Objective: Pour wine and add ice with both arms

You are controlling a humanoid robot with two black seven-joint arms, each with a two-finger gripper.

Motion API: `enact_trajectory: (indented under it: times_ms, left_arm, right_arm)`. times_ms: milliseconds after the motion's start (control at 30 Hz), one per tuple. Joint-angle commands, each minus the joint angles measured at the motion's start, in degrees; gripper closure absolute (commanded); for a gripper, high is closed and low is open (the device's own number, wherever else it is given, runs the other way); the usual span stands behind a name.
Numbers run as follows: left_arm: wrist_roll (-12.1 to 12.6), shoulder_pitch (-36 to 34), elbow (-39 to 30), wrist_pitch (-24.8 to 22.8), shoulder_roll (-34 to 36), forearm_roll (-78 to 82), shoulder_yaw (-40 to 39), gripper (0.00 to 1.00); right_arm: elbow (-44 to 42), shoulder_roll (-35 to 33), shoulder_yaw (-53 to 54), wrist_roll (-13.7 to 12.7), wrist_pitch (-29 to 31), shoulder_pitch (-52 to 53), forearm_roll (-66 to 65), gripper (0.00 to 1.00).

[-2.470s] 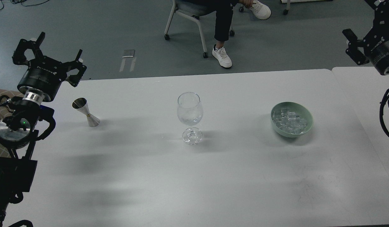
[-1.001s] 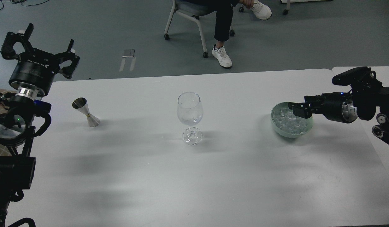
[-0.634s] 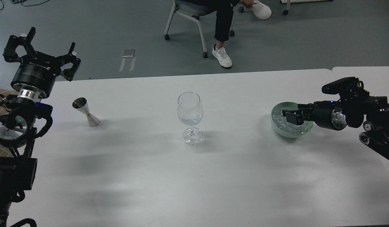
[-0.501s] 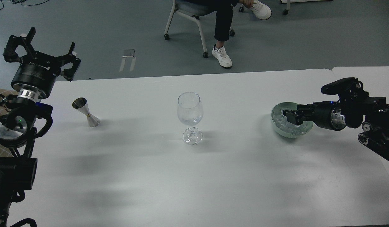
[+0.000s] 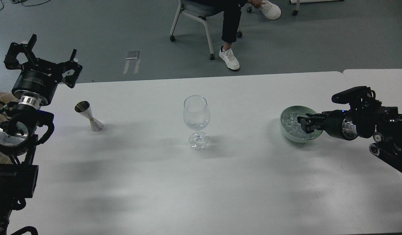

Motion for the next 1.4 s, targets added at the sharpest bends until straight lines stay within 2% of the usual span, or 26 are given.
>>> enact_trajectory:
  times_ms: [0,100,200,401,567,834,1001,1369]
  left_arm:
    - [-0.02,-0.03,0.02,0.07,0.09,0.00,0.00,0.02]
    - [-0.02,-0.03,0.02,0.07,0.09,0.00,0.00,0.02]
    - [-0.02,-0.12,0.02,0.07,0.18,0.00,0.00,0.02]
    - [0.07,-0.39,0.02,0.15,0.18,0.00,0.09,0.02]
    - [-0.19,-0.39,-0.07,0.15,0.09,0.09,0.09,0.02]
    - [0.16,-0.30,-0.07,0.07,0.18,0.00,0.00,0.02]
    - [0.25,-0.03,0.02,0.07,0.27,0.00,0.00,0.02]
    - [0.07,-0.03,0.02,-0.02,0.09,0.00,0.00,0.02]
  right_arm:
    - [0.70,-0.18,0.21,0.11,0.03,0.58,0.50,1.00]
    - [4.47,-1.58,0.47,0.37,0.03,0.76,0.68,1.00]
    - [9.40,-6.67,1.96,0.28,0.03,1.20,0.86,1.00]
    - [15.99,-7.30,9.77,0.28,0.03,3.22,0.94,1.00]
    - [20.65,-3.00,16.46,0.02,0.12,3.92,0.86,1.00]
    - [24.34,7.19,15.24,-0.07,0.64,7.70,0.51,1.00]
    - [23.91,12.12,12.00,-1.38,0.56,8.50,-0.37,1.00]
    - [19.95,20.30,9.52,-1.74,0.56,8.67,-3.45,1.00]
